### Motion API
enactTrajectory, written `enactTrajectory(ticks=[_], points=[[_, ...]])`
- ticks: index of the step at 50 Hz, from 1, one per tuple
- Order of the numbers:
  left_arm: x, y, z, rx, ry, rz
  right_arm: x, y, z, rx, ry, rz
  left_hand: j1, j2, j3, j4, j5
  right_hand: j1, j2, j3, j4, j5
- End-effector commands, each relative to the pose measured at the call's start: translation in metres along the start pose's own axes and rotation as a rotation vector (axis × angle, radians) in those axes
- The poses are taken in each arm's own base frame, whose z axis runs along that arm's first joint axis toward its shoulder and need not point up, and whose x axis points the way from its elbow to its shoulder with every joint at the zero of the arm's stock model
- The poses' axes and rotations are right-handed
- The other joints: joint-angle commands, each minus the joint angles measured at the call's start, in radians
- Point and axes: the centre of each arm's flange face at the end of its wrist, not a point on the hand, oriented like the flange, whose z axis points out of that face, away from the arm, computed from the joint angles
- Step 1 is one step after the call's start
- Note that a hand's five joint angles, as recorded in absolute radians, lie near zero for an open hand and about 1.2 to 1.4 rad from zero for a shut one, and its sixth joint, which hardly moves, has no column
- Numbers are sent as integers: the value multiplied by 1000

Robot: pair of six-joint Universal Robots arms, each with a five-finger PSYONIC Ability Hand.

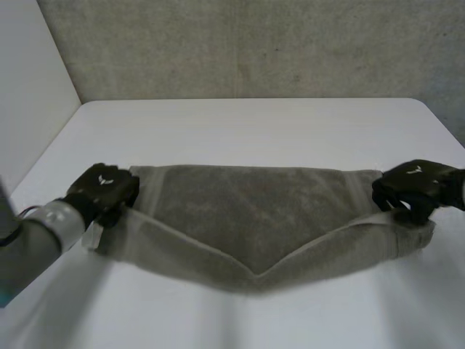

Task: Fold the towel.

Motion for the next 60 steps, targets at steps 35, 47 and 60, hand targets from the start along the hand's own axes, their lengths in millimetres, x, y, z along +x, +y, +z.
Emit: enactTrajectory(ticks=[35,47,60], points=[[-41,-3,154,52,-273,17,62,-15,137,130,262,102,188,178,180,178,185,84,84,57,58,56],[-28,-2,155,36,-245,21,71,-18,149,139,351,85,-974,-984,-983,-984,-977,-1138,-1137,-1165,-1164,-1165],[-20,-28,109,2,-201,-16,70,-57,96,239,348,164,-1034,-1044,-1042,-1044,-1037,-1138,-1137,-1165,-1164,-1165]])
